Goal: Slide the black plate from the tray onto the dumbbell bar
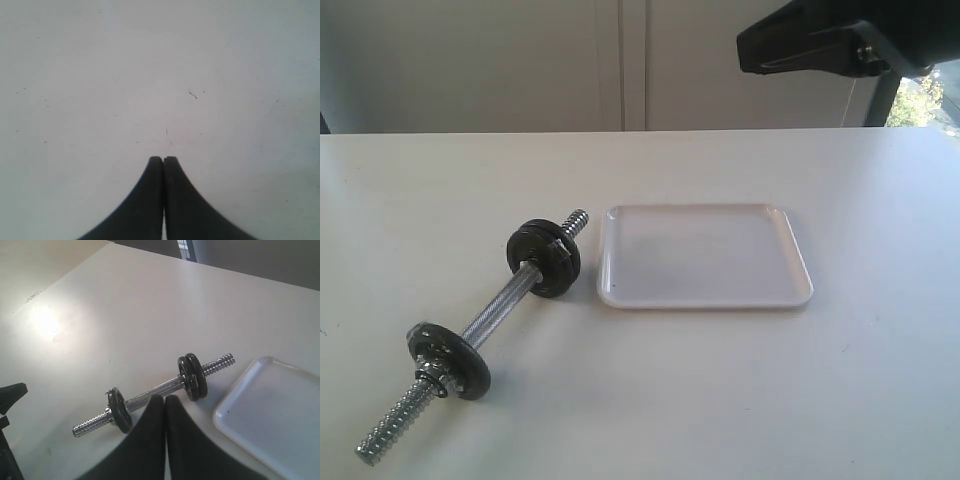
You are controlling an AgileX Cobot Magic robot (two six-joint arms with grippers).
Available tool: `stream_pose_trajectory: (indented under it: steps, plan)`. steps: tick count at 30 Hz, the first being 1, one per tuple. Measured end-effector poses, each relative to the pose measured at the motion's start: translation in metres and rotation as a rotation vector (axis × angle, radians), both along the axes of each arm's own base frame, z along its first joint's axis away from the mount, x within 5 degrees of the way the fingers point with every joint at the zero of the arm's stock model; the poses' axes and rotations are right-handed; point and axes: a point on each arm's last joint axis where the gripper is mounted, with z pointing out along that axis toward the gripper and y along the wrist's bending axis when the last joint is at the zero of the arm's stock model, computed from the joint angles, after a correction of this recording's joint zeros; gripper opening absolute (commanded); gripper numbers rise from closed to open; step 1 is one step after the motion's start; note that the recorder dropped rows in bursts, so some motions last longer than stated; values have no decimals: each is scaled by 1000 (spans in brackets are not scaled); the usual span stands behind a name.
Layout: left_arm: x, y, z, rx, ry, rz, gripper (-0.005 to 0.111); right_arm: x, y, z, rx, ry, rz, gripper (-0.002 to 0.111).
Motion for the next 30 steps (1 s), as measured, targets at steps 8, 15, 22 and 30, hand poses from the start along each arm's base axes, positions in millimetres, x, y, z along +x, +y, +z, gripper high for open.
stream_pose_trajectory:
  steps: [8,15,22,30]
  plan:
    - [1,-3,0,84,9,-77,0,0,0,0,0,0,0,0]
    - [3,-9,6,177,-54,-186,0,0,0,0,0,0,0,0]
    - [3,-8,6,138,-59,-155,0,0,0,0,0,0,0,0]
    - [4,-8,7,120,-75,-141,0,0,0,0,0,0,0,0]
